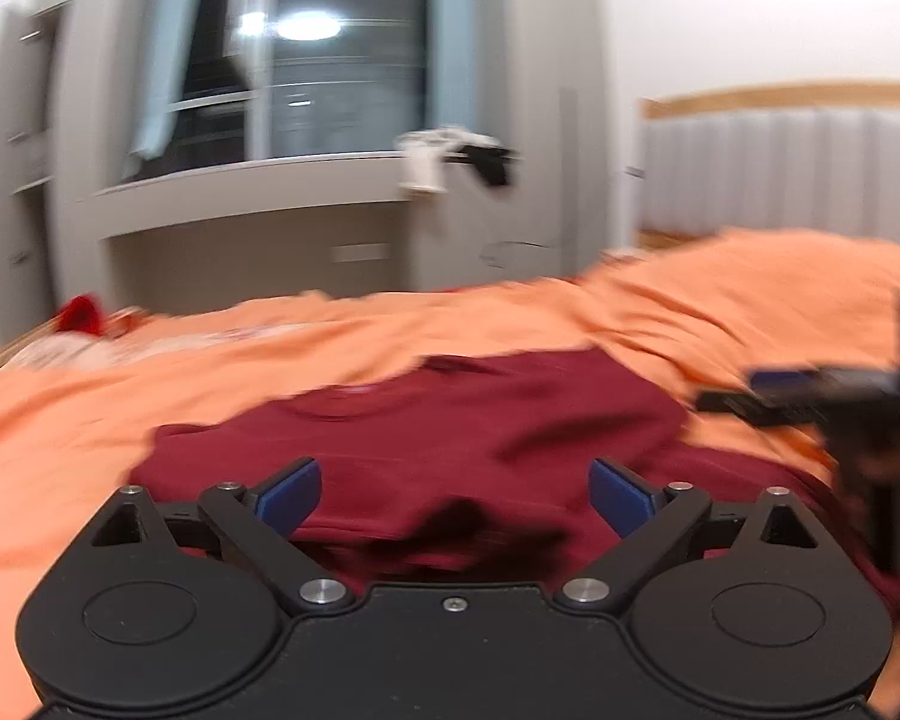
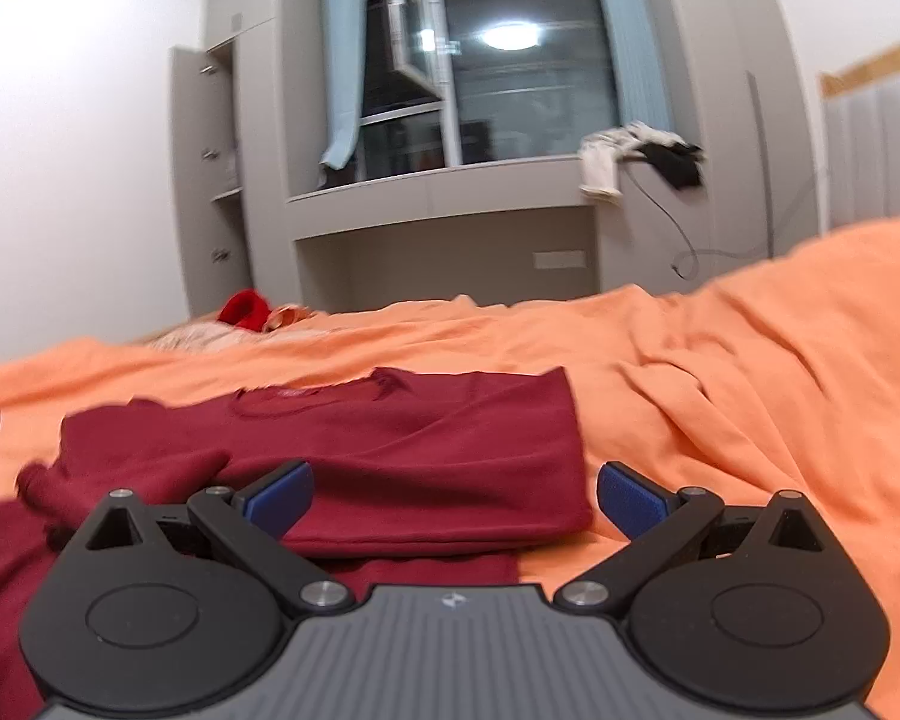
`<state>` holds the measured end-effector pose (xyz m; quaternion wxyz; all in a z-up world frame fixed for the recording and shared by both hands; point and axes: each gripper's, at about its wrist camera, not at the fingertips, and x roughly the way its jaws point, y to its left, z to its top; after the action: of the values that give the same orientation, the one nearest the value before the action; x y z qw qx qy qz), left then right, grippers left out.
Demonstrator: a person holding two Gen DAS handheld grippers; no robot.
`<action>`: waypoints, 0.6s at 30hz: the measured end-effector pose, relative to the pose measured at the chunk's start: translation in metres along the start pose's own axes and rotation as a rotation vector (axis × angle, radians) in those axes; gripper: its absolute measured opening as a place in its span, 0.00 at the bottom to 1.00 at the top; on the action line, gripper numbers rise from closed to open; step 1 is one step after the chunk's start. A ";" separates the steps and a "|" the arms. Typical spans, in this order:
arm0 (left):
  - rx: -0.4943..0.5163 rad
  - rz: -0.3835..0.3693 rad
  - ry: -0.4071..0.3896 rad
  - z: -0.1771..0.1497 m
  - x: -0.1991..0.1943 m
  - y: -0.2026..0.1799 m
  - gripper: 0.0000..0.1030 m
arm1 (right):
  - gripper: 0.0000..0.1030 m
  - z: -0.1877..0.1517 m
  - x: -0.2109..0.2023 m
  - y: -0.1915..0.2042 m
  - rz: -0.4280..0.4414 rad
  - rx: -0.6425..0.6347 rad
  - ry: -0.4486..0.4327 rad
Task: Fold small clothes
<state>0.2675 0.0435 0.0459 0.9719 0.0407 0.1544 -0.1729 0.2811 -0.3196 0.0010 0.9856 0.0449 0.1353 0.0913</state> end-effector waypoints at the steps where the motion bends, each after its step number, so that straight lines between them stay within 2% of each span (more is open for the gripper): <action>1: -0.036 0.038 -0.005 0.002 0.000 0.011 0.97 | 1.00 0.000 -0.001 0.004 0.008 -0.026 -0.001; 4: -0.134 0.184 0.011 0.005 0.004 0.040 0.98 | 1.00 -0.002 -0.005 0.022 0.053 -0.125 -0.005; 8: -0.269 0.314 0.052 0.004 0.009 0.075 0.99 | 1.00 -0.006 -0.013 0.059 0.149 -0.282 -0.011; 13: -0.374 0.420 0.093 0.004 0.014 0.110 0.99 | 1.00 -0.009 -0.017 0.120 0.267 -0.489 -0.018; 16: -0.420 0.451 0.100 0.001 0.010 0.123 0.99 | 0.99 -0.014 -0.016 0.159 0.271 -0.643 -0.066; 18: -0.447 0.463 0.104 0.000 0.007 0.132 0.99 | 0.99 -0.017 -0.009 0.179 0.274 -0.719 -0.068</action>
<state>0.3203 0.1650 0.0471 0.9611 -0.1308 0.2246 0.0933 0.2382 -0.1448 0.0077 0.9210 -0.2828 0.0547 0.2624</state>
